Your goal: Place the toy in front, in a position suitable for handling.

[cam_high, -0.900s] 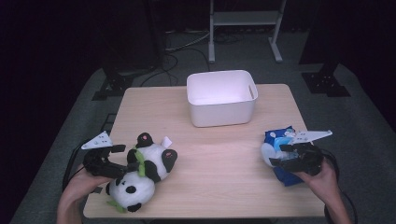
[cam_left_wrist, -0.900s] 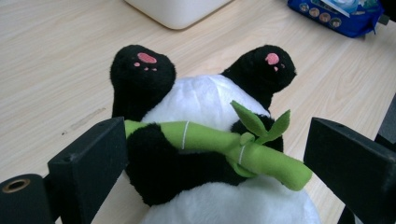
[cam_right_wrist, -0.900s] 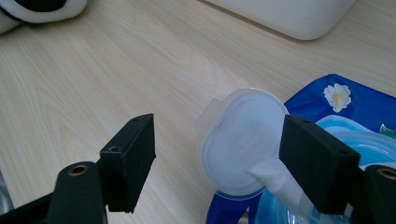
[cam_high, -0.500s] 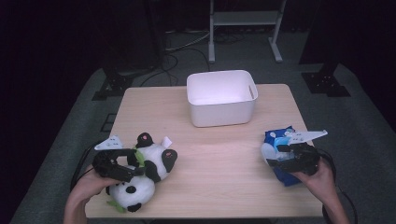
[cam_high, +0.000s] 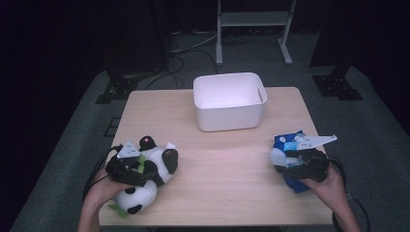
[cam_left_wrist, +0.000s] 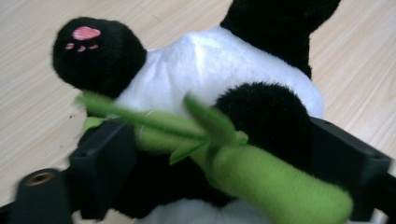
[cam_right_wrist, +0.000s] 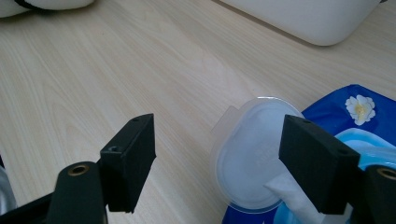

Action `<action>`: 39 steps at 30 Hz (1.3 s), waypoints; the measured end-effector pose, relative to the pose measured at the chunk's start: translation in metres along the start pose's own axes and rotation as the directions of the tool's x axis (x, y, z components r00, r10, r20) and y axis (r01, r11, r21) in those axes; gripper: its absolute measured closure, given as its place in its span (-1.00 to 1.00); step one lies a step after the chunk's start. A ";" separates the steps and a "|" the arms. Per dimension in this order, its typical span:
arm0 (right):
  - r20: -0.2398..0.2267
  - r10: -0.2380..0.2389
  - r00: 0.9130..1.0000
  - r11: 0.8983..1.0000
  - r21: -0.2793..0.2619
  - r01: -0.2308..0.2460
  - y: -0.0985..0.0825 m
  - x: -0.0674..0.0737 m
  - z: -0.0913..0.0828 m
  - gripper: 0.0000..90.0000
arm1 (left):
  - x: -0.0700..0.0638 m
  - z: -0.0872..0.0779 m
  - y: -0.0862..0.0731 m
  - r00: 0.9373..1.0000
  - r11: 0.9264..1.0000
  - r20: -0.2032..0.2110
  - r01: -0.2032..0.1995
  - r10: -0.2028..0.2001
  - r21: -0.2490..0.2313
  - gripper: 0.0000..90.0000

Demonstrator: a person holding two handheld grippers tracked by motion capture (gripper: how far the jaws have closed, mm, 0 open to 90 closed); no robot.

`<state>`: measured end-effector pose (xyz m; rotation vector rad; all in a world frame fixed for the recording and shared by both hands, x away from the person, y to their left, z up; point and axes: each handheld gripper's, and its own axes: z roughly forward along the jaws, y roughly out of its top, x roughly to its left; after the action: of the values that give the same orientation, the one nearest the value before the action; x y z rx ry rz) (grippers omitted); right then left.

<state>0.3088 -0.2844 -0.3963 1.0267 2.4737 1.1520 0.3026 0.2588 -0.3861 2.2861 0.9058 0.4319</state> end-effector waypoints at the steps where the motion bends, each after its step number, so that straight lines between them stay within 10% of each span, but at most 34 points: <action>1: 0.000 0.002 1.000 1.000 -0.001 -0.002 0.000 -0.001 -0.001 -0.43 | 0.001 -0.001 0.000 1.000 1.000 -0.002 0.004 -0.004 0.000 -0.54; 10: 0.003 0.006 1.000 1.000 -0.003 -0.006 0.000 -0.001 0.000 -0.43 | 0.004 -0.011 0.000 1.000 1.000 -0.007 -0.007 0.006 -0.007 0.19; 29: -0.007 0.008 1.000 1.000 -0.019 -0.008 0.002 -0.004 -0.005 -0.42 | 0.022 -0.006 0.015 0.998 0.998 0.056 0.034 -0.032 -0.051 0.33; 39: -0.011 0.014 1.000 1.000 -0.013 -0.014 0.001 -0.004 -0.003 -0.42 | 0.020 -0.010 0.051 0.995 0.998 0.087 -0.039 0.043 -0.041 0.34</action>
<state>0.3110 -0.2886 -0.3939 1.0388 2.4679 1.1801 0.3367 0.2483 -0.3430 2.2728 0.8012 0.3602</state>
